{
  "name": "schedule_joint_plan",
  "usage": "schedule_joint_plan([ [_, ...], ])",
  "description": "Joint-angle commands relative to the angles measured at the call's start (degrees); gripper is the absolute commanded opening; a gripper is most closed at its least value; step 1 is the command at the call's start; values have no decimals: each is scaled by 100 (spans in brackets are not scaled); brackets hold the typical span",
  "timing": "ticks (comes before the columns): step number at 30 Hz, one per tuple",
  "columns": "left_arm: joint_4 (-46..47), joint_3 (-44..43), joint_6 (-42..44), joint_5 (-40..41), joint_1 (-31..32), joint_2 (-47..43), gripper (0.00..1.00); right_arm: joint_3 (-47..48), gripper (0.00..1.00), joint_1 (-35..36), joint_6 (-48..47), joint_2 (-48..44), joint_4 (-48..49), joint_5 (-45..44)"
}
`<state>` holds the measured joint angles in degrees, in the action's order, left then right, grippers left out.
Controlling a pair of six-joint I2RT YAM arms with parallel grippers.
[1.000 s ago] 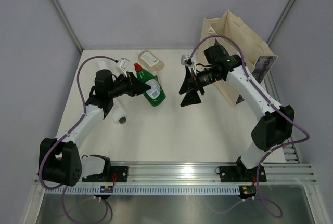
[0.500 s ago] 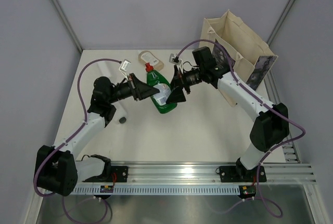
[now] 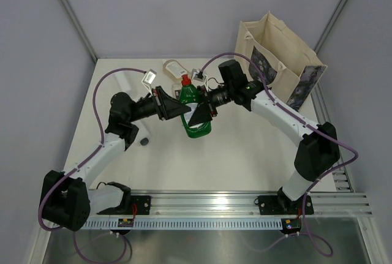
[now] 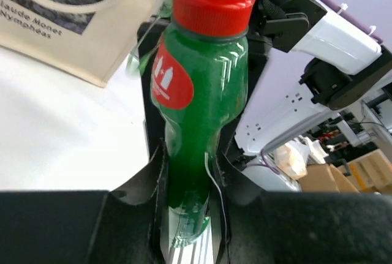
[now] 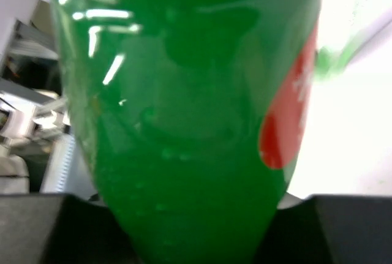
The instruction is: Place the personal care products into the canvas bag
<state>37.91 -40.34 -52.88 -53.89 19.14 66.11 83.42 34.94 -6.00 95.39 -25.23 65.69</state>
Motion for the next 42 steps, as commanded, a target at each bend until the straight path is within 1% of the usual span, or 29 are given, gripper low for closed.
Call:
schedule_joint_plan([
  [1, 964, -211, -345, 361, 20, -168, 20, -133, 9, -22, 266, -197, 502, 330],
  [2, 903, -203, -328, 431, 20, -186, 27, -141, 2, -22, 283, -249, 519, 322],
  [3, 737, -220, -302, 475, 20, -186, 37, -142, 0, -22, 318, -284, 546, 313],
  [5, 491, -290, -162, 624, 11, -203, 49, -89, 0, -31, 345, -381, 563, 217],
  [6, 167, -317, 39, 695, 11, -256, 66, -2, 0, -40, 345, -407, 529, 199],
  [7, -36, -360, 198, 869, 11, -308, 75, 77, 0, -92, 336, -434, 493, 120],
  [8, -334, -422, 382, 1002, -32, -361, 79, 157, 0, -136, 328, -477, 441, 67],
  [9, -990, -579, 828, 1264, -76, -527, 86, 349, 0, -206, 310, -495, 345, 49],
  [11, -1766, -755, 1296, 1704, -269, -730, 89, 561, 0, -547, 336, -522, 265, -21],
  [12, -2535, -826, 1498, 2019, -348, -853, 96, 805, 0, -706, 371, -513, 204, -30],
  [13, -2874, -905, 1813, 2806, -419, -1089, 99, 956, 0, -873, 398, -513, 160, -74],
  [14, -3199, -914, 1930, 3179, -550, -1213, 99, 1114, 0, -1258, 450, -487, 142, -135],
  [15, -3655, -897, 2087, 3452, -630, -1327, 99, 1498, 0, -1461, 485, -469, 46, -223],
  [16, -3807, -819, 2141, 3977, -691, -1520, 99, 1746, 0, -1672, 564, -434, -25, -511],
  [17, -4322, -774, 2168, 4252, -796, -1600, 99, 1992, 0, -2092, 565, -330, -121, -748],
  [18, -4588, -722, 2116, 4803, -850, -1679, 99, 2490, 0, -2288, 582, -285, -261, -1038],
  [19, -4852, -660, 2002, 5070, -885, -1732, 99, 2713, 0, -2481, 870, -241, -280, -1763],
  [20, -5481, -651, 1853, 5351, -972, -1837, 99, 2898, 0, -2657, 942, -145, -315, -2214],
  [21, -5783, -642, 1608, 5667, -1008, -1864, 99, 3221, 0, -2946, 995, -100, -342, -2654],
  [22, -6004, -599, 1562, 5948, -1052, -1891, 99, 3364, 0, -3079, 1022, -4, -342, -3467],
  [24, -6470, -519, 1509, 6065, -1193, -1970, 99, 3715, 0, -3378, 978, 128, -316, -4166],
  [25, -6576, -476, 1474, 6109, -1219, -2014, 99, 3821, 0, -3440, 934, 268, -281, -4770],
  [26, -6725, -362, 1456, 6162, -1263, -2127, 99, 3883, 0, -3458, 864, 347, -237, -4976],
  [28, -6840, -256, 1386, 6364, -1281, -2277, 99, 4042, 0, -3791, 645, 488, -61, -5319],
  [30, -7007, -141, 1281, 6635, -1307, -2470, 99, 4164, 0, -3898, 233, 717, 44, -5408],
  [33, -7078, -36, 1254, 6725, -1342, -2629, 99, 4279, 0, -4056, -163, 972, -16, -5295],
  [38, -7253, 8, 1193, 6795, -1369, -2586, 99, 4341, 0, -4162, -726, 1253, -455, -4637],
  [41, -7359, 52, 1096, 6821, -1386, -2480, 99, 4734, 0, -4171, -1560, 1508, -1385, -3864],
  [42, -7386, 52, 1009, 6848, -1386, -2428, 99, 4867, 0, -4171, -2093, 1682, -2049, -3549],
])
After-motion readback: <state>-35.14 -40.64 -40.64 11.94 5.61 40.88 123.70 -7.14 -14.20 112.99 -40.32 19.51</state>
